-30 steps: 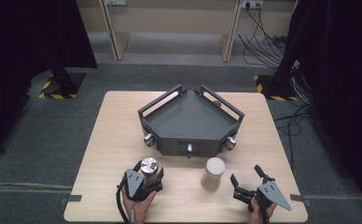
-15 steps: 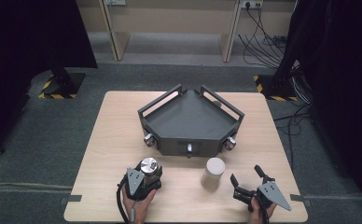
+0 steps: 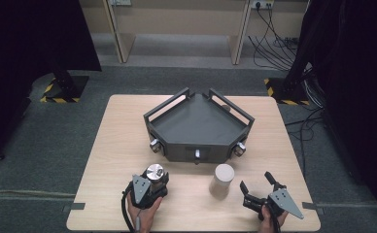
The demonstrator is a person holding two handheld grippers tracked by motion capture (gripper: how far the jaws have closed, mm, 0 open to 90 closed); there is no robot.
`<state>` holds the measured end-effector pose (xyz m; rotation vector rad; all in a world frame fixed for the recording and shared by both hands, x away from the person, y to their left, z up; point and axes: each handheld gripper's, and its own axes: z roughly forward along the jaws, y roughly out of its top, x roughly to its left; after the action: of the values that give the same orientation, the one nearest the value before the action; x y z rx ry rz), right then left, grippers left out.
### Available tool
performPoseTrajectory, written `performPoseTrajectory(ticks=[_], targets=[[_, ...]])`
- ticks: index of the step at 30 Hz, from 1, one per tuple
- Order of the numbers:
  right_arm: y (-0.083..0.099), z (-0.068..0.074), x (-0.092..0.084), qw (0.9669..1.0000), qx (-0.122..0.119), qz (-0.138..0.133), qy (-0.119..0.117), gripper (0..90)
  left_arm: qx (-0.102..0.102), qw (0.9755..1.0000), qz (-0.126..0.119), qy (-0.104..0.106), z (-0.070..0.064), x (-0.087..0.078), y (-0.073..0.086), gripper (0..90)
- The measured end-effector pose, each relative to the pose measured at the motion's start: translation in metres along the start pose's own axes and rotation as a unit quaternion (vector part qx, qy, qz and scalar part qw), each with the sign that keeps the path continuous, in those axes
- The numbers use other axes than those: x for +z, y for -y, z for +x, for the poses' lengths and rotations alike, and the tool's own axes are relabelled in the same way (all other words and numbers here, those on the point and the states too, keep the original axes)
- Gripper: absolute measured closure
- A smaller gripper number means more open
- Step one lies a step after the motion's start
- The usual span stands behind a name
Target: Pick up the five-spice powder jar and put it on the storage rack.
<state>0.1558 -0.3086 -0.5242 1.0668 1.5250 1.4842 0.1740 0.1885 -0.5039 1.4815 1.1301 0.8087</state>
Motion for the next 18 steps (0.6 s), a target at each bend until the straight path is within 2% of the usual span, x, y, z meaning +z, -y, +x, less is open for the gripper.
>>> performPoseTrajectory(ticks=[5, 10, 18], targets=[[-0.0001, 0.0000, 0.0000, 1.0000, 0.000, 0.000, 0.000, 1.4, -0.001, 1.0000, -0.001, 0.003, 0.0021, 0.0004, 0.0002, 30.1], [0.0000, -0.0003, 0.0000, 1.0000, 0.001, 0.000, -0.001, 1.4, -0.011, 0.9999, -0.006, 0.009, 0.0066, -0.0006, 0.0019, 30.2], [-0.0001, -0.0004, 0.0000, 1.0000, 0.001, 0.000, -0.001, 1.4, -0.006, 0.9998, -0.014, 0.013, 0.0048, -0.0018, 0.0047, 30.3]])
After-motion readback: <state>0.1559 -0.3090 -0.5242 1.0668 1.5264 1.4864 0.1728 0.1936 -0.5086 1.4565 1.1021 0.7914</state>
